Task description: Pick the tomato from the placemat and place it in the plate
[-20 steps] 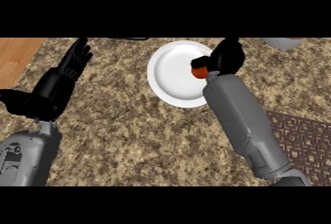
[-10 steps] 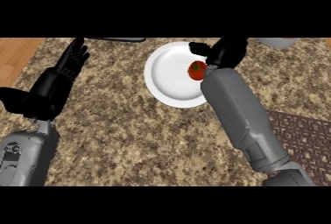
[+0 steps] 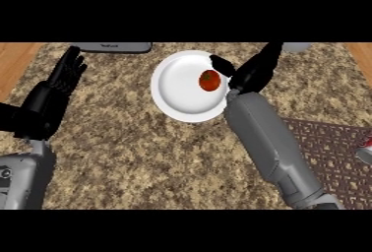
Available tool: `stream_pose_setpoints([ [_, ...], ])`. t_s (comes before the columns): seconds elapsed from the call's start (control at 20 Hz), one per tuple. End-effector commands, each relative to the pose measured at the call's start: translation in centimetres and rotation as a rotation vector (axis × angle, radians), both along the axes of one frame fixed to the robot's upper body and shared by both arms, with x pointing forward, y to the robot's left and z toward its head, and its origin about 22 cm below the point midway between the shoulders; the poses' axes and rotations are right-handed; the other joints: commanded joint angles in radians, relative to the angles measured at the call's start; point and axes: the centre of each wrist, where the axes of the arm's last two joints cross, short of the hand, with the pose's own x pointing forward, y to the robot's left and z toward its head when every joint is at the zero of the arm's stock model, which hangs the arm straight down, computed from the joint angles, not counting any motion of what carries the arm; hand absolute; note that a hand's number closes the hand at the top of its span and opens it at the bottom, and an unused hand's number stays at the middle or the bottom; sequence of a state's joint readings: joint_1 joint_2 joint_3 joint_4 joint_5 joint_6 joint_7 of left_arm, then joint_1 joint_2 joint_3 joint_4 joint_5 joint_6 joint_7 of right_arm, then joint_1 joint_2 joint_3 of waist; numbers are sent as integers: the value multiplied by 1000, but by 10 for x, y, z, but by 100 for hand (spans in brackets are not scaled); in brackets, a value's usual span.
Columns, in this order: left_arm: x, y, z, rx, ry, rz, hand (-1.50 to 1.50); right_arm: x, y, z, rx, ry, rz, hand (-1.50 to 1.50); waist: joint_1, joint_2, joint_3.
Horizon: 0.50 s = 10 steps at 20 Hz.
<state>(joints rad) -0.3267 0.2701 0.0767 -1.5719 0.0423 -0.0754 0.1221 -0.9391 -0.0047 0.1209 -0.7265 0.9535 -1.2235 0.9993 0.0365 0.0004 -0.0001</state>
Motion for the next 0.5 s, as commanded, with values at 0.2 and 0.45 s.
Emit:
stream_pose_setpoints([
  [0.2,-15,13,-12,-3,16,55,0,-60,3,-37,49,-66,43,-150,-58,-16,-1],
  [0.45,-18,29,-5,4,12,74,0,-107,-18,-33,31,-77,22,-150,-69,-17,-1],
])
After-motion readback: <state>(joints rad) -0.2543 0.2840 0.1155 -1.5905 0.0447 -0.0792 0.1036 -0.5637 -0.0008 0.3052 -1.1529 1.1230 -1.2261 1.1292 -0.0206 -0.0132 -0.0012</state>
